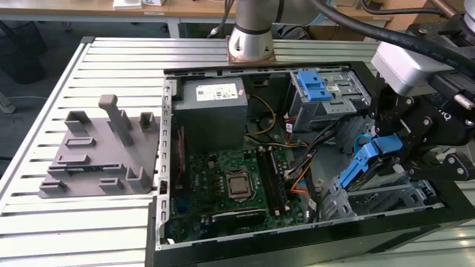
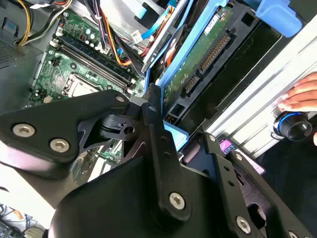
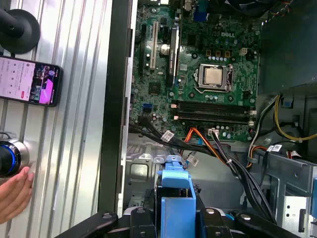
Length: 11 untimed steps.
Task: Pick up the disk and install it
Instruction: 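Insert the second disk wire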
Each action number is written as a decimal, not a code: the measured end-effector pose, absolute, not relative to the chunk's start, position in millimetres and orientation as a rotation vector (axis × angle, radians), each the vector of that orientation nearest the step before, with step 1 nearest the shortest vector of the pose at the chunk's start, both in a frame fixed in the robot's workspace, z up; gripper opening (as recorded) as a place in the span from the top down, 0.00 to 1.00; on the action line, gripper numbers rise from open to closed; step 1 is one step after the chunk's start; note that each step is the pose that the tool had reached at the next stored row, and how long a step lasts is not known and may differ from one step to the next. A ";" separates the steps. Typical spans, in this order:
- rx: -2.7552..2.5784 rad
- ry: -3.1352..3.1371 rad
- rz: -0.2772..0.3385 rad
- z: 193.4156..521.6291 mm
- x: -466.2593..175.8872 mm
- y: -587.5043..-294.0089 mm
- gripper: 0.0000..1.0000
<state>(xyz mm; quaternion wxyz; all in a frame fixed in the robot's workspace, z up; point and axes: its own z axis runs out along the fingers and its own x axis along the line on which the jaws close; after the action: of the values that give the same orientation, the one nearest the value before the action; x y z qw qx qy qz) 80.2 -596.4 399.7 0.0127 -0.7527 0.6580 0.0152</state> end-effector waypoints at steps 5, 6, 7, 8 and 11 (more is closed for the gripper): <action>-2.346 2.051 0.047 399.7 80.1 -596.4 0.64; -2.346 2.051 0.047 399.7 80.1 -596.4 0.64; -2.346 2.051 0.047 399.7 80.1 -596.4 0.64; -2.346 2.051 0.047 399.7 80.1 -596.4 0.64; -2.345 2.053 0.047 400.3 79.7 -596.4 0.64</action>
<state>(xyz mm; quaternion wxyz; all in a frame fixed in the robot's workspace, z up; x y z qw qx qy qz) 79.7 -596.4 400.3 0.0120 -0.7523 0.6586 0.0150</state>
